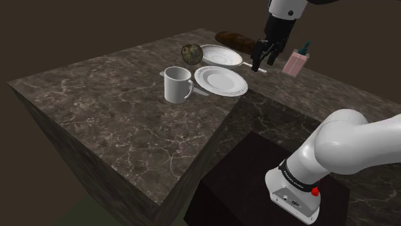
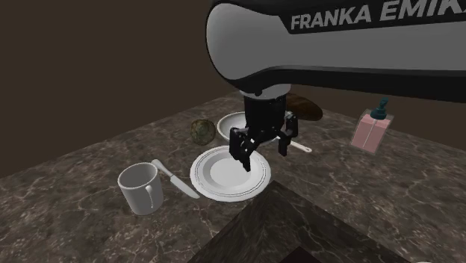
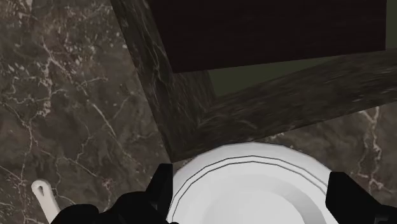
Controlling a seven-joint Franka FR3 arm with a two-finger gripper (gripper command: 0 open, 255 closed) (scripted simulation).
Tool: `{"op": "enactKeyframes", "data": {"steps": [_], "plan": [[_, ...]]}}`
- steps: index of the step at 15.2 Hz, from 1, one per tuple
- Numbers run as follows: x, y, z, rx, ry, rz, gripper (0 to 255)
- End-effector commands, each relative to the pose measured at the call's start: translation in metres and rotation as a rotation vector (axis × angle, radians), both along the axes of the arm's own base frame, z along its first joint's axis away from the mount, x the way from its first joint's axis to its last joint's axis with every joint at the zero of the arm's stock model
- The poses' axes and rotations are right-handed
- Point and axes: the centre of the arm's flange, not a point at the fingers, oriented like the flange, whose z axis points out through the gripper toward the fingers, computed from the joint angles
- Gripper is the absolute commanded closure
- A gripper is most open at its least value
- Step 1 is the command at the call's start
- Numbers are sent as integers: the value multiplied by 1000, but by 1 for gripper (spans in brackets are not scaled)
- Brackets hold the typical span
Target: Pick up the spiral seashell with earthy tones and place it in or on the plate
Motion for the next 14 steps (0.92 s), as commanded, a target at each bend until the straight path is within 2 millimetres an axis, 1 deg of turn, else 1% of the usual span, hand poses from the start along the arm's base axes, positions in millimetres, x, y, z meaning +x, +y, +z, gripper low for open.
{"op": "enactKeyframes", "data": {"steps": [1,14], "plan": [[0,0,0,0,0,0,0],[160,10,-17,-74,-57,90,0]]}}
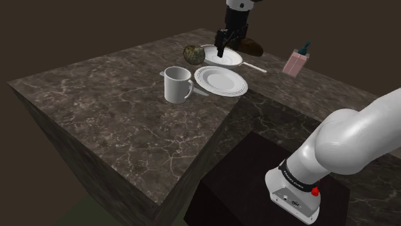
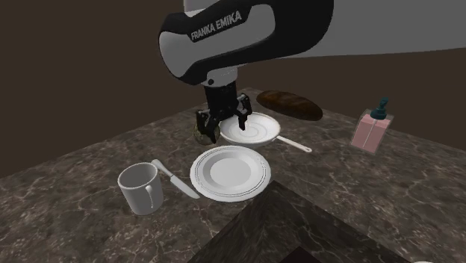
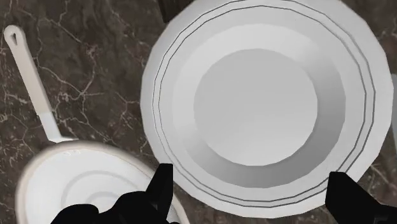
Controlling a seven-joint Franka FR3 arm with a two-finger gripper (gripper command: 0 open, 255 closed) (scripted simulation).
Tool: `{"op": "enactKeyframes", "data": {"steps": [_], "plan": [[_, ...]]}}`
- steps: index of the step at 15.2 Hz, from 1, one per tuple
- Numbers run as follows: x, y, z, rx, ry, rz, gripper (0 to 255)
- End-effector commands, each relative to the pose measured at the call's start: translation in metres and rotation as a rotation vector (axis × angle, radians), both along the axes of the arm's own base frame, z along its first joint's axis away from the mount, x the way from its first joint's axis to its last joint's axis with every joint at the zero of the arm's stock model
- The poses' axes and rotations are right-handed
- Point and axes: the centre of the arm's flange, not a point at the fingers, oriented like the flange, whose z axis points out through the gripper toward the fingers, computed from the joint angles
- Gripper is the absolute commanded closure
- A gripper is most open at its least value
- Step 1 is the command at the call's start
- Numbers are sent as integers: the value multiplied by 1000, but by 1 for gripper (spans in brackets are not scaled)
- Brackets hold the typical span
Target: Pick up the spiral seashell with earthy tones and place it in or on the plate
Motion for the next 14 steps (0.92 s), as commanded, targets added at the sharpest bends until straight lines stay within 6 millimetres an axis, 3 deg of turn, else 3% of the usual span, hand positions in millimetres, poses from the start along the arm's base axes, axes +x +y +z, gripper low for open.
{"op": "enactKeyframes", "data": {"steps": [1,12,14], "plan": [[28,0,-3,-12,-9,14,0],[163,19,-10,-74,-57,90,0],[164,18,-15,-74,-58,91,0]]}}
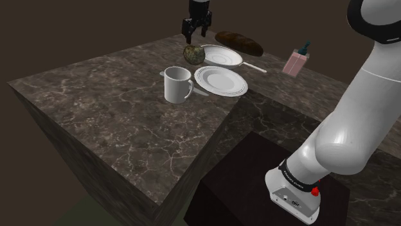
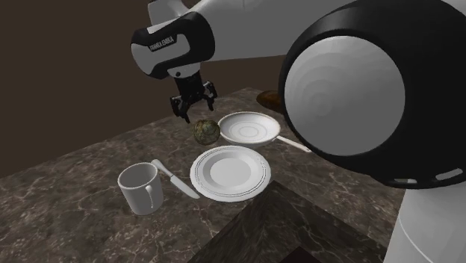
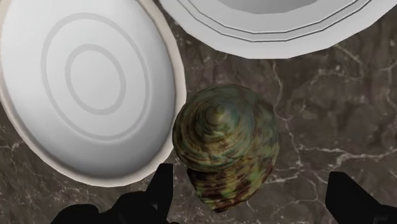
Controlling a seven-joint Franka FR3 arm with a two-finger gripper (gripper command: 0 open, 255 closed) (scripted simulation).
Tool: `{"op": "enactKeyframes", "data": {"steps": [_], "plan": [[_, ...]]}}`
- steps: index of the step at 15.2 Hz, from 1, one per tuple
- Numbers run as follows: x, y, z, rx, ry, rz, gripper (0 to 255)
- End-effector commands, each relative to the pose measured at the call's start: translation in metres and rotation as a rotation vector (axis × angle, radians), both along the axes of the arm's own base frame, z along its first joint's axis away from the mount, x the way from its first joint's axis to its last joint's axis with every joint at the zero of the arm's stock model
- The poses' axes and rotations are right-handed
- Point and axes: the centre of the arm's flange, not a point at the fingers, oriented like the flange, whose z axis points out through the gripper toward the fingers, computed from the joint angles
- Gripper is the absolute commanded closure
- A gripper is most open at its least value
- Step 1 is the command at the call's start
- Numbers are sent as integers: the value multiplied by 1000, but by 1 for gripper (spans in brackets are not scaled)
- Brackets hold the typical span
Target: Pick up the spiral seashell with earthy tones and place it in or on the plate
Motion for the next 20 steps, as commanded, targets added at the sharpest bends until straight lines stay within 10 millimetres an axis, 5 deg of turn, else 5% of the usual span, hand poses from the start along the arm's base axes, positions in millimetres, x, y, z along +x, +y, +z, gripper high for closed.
{"op": "enactKeyframes", "data": {"steps": [1,6,14,15,20], "plan": [[4,-2,-8,-2,-2,2,0],[7,-9,-37,-2,-2,2,0],[7,-9,-37,-2,-2,2,0],[7,-9,-37,-2,-2,2,255],[10,-6,-36,-2,-2,2,255]]}}
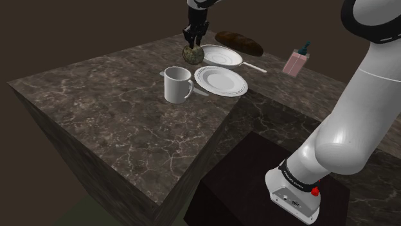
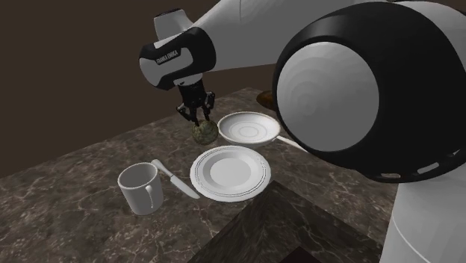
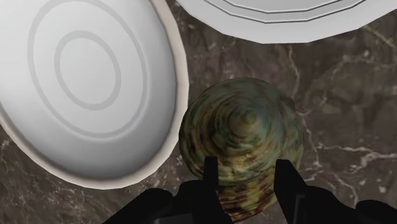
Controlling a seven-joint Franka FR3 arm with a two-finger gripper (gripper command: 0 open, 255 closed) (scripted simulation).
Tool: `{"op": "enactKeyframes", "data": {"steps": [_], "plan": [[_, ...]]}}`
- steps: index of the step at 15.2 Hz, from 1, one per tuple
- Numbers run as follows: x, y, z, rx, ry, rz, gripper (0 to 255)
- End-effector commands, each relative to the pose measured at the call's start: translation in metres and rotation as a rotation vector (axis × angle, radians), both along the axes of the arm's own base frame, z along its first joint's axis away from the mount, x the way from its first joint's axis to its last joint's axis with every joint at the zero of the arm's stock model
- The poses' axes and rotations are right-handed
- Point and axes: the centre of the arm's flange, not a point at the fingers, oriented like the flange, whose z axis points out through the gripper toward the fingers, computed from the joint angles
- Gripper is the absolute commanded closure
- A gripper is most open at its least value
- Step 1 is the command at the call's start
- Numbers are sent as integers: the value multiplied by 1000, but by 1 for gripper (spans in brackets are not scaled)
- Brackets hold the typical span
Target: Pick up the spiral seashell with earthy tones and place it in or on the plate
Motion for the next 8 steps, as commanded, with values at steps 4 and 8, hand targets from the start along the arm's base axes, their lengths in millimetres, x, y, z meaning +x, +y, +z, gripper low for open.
{"op": "enactKeyframes", "data": {"steps": [4,8], "plan": [[-2,1,-11,4,22,2,255],[-2,1,10,4,22,2,255]]}}
